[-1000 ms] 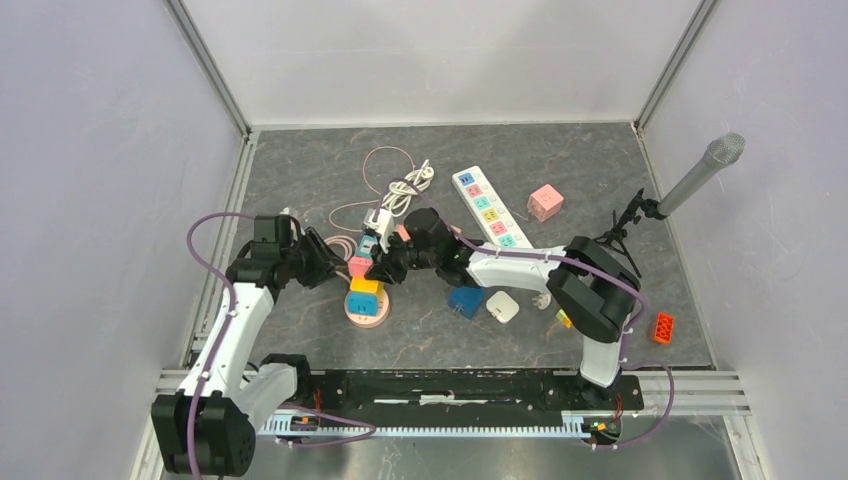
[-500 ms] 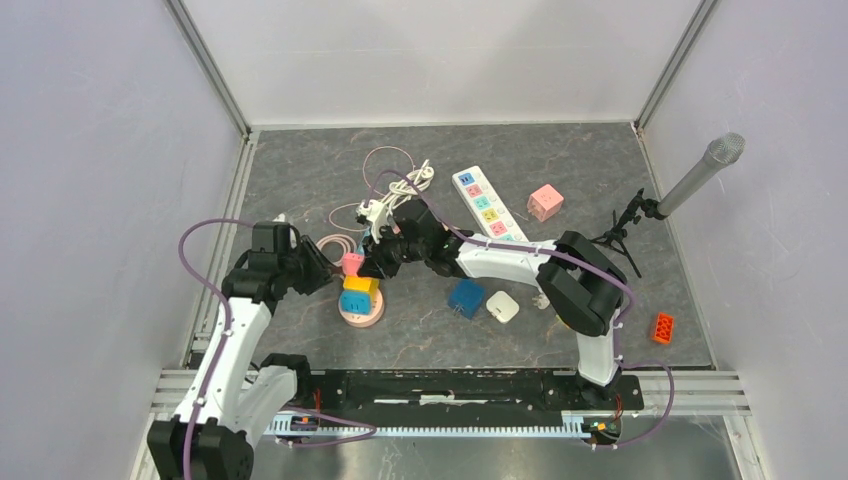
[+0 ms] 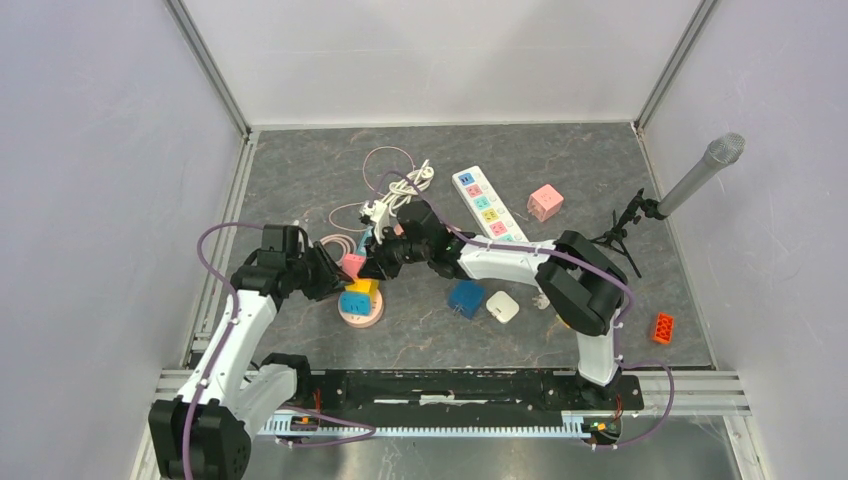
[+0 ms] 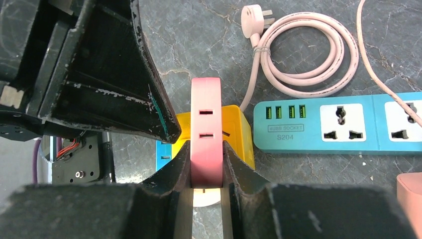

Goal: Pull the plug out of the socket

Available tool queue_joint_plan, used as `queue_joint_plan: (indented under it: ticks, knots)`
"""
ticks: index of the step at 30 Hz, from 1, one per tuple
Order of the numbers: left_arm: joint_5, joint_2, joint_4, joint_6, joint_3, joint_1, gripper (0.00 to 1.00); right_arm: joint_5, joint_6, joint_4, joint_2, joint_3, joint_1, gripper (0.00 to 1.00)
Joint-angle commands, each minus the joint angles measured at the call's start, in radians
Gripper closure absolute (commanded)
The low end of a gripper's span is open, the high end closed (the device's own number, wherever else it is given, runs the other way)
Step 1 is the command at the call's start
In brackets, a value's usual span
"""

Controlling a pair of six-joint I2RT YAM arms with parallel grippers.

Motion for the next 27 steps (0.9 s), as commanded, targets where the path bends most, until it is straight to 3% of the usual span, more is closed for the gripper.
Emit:
queue_joint_plan:
  ticks: [1, 11, 23, 27]
  knots:
    - [-0.044, 0.021, 0.014, -0.011, -0.01, -0.005, 0.62, -0.04, 0.001, 0.113, -0.052, -0.05, -0.005, 1.0]
    - [-0.141, 0.06, -0.04, -0.039, -0.009, -0.041, 0.66, -0.068, -0.079, 0.307, -0.144, -0.163, 0.007, 1.0]
    - [-0.103, 0.079, 0.073, -0.077, -0.04, -0.103, 0.66, 0.018, 0.007, 0.321, -0.148, -0.187, 0.007, 1.0]
    - [-0.113, 0.079, 0.074, -0.098, -0.073, -0.128, 0.7, 0.001, 0.045, 0.346, -0.157, -0.186, 0.002, 1.0]
